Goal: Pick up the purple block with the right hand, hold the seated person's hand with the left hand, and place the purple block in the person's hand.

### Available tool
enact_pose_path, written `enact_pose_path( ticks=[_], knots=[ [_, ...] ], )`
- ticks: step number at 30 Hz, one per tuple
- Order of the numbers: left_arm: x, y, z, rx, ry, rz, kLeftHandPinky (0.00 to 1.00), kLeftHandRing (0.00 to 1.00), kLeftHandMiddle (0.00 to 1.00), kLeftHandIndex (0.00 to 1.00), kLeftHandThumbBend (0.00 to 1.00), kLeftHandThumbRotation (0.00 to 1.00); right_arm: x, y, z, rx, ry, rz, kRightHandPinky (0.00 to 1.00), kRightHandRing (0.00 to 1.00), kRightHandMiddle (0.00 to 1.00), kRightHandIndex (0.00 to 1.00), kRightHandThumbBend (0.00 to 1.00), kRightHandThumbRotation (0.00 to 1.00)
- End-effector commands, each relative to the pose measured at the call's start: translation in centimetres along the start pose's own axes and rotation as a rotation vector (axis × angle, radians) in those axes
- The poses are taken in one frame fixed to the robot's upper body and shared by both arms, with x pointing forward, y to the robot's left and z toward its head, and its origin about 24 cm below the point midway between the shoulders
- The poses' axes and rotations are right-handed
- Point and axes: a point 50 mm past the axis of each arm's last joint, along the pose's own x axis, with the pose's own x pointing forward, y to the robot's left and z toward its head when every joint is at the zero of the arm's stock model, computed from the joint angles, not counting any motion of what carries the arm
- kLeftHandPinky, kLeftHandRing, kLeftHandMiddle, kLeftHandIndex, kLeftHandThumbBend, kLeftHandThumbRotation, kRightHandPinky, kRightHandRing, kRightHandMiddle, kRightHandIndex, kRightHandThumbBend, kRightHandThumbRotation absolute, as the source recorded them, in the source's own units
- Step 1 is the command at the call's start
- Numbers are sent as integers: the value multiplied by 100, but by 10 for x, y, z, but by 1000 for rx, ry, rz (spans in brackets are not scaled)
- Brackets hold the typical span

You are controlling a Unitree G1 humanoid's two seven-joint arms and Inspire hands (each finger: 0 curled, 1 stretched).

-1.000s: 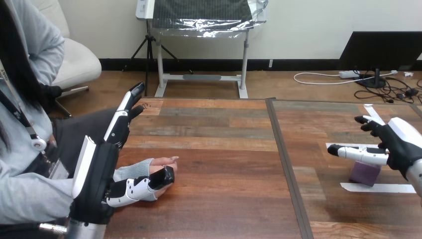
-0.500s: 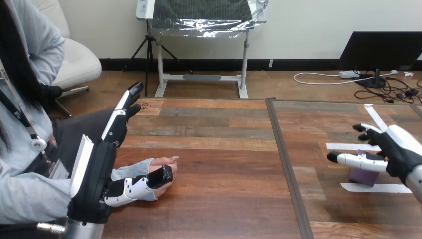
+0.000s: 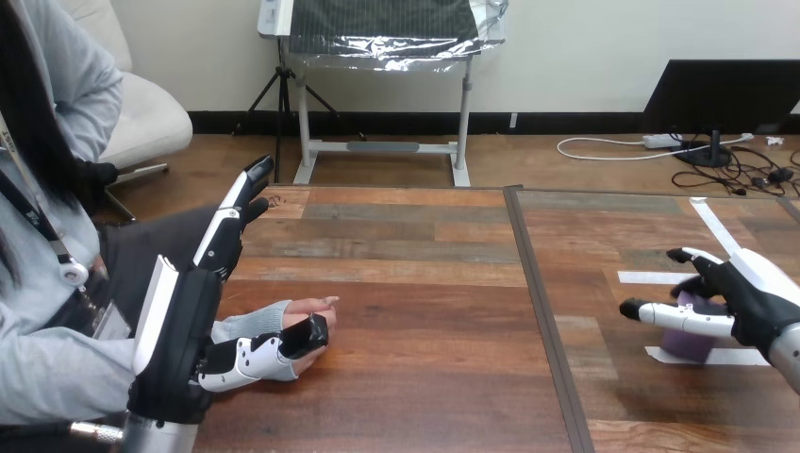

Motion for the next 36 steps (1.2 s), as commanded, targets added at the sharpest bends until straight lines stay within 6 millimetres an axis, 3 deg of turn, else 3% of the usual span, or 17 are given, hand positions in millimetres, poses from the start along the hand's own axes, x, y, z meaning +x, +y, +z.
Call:
enact_pose_path(
  ticks=[1,4,8,11,14,17,23,29,36],
  knots=[
    [13,9,10,22,-94,27,91,95,96,94,100,68,2,-19,6,-29,-34,-55,44,46,46,92,98,69],
    [13,9,11,21,-98,29,90,95,96,94,100,68,1,-18,5,-33,-28,-57,32,31,35,91,96,67],
    [13,10,11,21,-102,33,89,94,96,93,100,68,1,-15,4,-29,-23,-54,24,23,29,91,97,65],
    [13,10,12,22,-107,33,89,94,95,93,100,68,1,-14,4,-31,-24,-56,26,28,36,90,97,63],
    [13,10,12,21,-106,34,89,94,95,93,100,68,1,-12,3,-30,-17,-58,36,43,50,88,97,61],
    [12,11,13,20,-107,35,89,94,95,93,100,68,0,-10,2,-22,-12,-64,51,59,66,87,97,57],
    [12,12,14,16,-109,33,89,95,96,93,100,68,0,-7,0,-13,1,-85,56,65,71,83,98,49],
    [11,13,16,9,-115,35,89,95,96,93,100,68,0,-3,-1,0,24,-119,57,63,69,76,97,35],
    [11,15,17,5,-130,35,89,95,96,93,100,67,0,1,-2,7,48,-149,38,46,54,65,96,18]
  ],
)
